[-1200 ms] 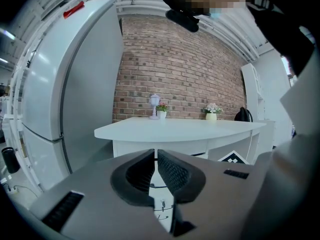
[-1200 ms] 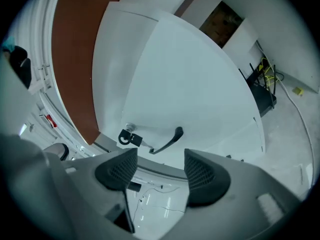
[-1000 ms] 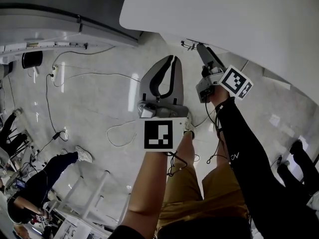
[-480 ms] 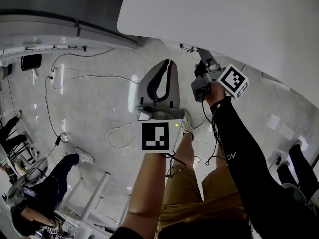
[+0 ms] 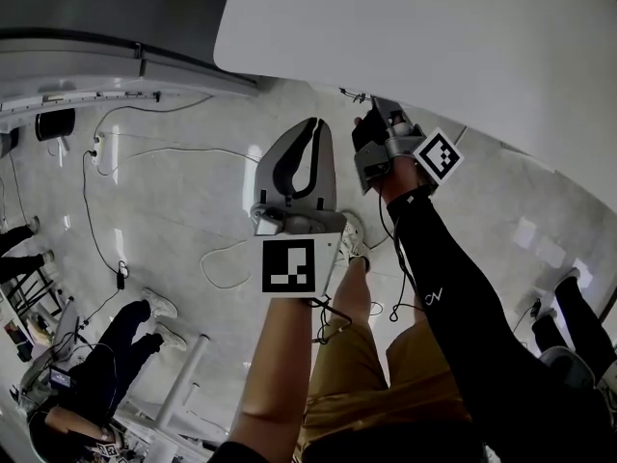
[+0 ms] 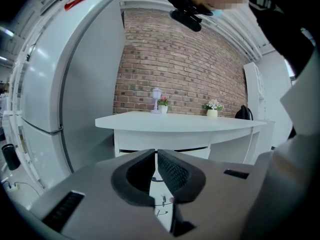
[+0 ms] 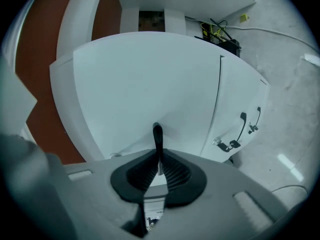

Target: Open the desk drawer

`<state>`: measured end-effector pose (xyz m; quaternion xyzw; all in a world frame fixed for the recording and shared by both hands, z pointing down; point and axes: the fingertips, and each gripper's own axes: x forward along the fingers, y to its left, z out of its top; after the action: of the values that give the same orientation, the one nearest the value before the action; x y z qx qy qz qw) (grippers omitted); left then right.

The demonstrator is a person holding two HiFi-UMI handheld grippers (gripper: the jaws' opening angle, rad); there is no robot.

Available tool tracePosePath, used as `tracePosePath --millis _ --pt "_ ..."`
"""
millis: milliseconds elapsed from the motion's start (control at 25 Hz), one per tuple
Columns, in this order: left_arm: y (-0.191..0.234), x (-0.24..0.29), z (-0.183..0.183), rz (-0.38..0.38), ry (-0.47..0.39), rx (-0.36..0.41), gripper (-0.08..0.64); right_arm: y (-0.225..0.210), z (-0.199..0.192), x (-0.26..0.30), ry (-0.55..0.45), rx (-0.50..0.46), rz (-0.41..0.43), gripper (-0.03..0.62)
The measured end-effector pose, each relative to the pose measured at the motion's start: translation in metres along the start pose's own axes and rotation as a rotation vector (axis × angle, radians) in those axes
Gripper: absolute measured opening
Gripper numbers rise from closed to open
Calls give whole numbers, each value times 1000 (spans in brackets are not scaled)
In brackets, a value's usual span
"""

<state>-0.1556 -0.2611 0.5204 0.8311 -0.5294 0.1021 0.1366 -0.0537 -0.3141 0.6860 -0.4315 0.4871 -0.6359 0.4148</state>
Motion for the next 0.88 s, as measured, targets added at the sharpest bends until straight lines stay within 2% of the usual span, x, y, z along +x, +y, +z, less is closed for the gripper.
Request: tracePosePath --millis 240,440,600,880 --pt "0 -3 -3 7 22 -1 9 -2 0 0 12 -39 8 25" --pt "2 -5 -14 27 58 -13 8 -2 3 -2 -30 -22 -38 25" --pt "3 -11 -15 44 59 -26 8 -2 6 -4 -48 -67 -32 26" --pt "8 -16 -19 55 55 -65 8 -4 5 -3 -12 -104 -37 26"
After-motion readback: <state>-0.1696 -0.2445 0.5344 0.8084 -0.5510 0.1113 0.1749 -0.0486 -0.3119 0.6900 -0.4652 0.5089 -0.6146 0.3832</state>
